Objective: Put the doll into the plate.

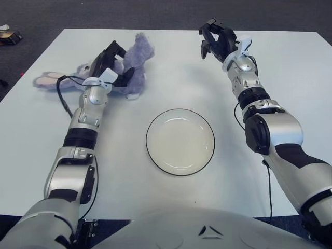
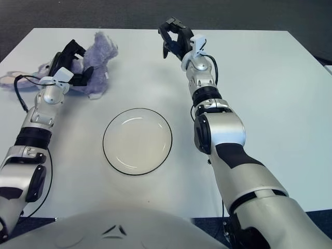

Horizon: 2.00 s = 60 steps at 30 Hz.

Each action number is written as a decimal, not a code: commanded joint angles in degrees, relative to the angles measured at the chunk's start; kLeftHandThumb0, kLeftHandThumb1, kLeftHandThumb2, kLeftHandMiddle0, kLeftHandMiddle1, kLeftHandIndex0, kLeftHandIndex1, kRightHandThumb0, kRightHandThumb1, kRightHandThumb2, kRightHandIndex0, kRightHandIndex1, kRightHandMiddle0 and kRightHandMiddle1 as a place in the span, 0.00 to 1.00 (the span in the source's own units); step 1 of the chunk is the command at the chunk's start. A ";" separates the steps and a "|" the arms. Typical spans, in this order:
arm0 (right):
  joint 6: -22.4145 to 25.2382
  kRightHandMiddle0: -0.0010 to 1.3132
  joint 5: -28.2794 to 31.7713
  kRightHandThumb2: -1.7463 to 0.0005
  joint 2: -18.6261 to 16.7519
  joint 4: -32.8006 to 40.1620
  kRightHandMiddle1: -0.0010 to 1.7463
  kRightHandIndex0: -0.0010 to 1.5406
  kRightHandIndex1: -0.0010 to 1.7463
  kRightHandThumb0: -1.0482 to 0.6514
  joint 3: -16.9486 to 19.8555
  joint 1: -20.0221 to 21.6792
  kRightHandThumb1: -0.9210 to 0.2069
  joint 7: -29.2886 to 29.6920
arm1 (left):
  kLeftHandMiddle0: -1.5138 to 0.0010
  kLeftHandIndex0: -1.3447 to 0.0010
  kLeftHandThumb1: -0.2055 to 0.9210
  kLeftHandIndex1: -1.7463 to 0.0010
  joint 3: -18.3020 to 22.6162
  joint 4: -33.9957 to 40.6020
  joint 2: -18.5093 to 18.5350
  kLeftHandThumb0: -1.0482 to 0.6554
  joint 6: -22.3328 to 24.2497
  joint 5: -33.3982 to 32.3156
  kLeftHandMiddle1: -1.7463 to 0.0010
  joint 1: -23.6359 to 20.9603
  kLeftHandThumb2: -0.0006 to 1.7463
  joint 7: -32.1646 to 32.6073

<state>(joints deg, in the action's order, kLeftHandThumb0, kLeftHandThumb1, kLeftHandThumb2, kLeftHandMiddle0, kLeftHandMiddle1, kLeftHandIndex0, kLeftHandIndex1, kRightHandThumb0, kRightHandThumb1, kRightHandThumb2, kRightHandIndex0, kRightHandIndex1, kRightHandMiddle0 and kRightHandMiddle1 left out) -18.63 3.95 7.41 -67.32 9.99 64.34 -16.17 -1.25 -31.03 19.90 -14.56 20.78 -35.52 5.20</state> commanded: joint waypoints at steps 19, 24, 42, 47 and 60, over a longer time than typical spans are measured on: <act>-0.93 0.27 -0.23 0.79 0.31 0.65 0.91 0.67 1.00 0.41 0.29 1.45 0.00 3.55 | 0.68 0.66 0.59 0.00 -3.15 -1.60 -6.99 0.86 -0.29 -0.45 0.00 -5.89 0.65 4.17; -3.19 0.29 -1.69 0.80 0.95 0.92 0.90 0.68 1.00 0.41 -0.44 2.06 0.00 7.32 | 0.68 0.66 0.59 0.00 -3.49 -1.16 -11.15 0.86 0.26 -2.39 0.00 -7.06 0.65 4.33; -2.10 0.28 0.49 0.79 1.96 0.28 0.90 0.65 1.00 0.41 0.77 4.54 0.00 7.42 | 0.68 0.67 0.60 0.00 -4.55 -2.61 -19.93 0.86 1.51 -3.76 0.00 -9.86 0.64 7.99; -2.49 0.28 0.67 0.79 1.93 0.12 0.90 0.64 1.00 0.41 1.00 4.77 0.00 7.39 | 0.68 0.67 0.60 0.00 -4.66 -3.06 -20.63 0.86 1.33 -3.87 0.00 -10.31 0.64 8.33; -3.47 0.28 -0.02 0.79 2.42 0.91 0.90 0.61 1.00 0.41 0.43 5.82 0.00 8.64 | 0.68 0.67 0.61 0.00 -4.68 -4.50 -24.70 0.86 -0.46 -6.13 0.00 -11.83 0.63 9.26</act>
<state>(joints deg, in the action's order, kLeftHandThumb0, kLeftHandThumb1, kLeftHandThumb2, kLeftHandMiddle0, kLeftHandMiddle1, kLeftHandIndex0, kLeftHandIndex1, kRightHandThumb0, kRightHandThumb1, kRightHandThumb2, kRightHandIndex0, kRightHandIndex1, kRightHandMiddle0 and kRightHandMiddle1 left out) -21.53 3.79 9.70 -66.84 10.24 69.00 -7.75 -6.10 -34.83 -5.18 -14.42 14.71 -46.07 14.02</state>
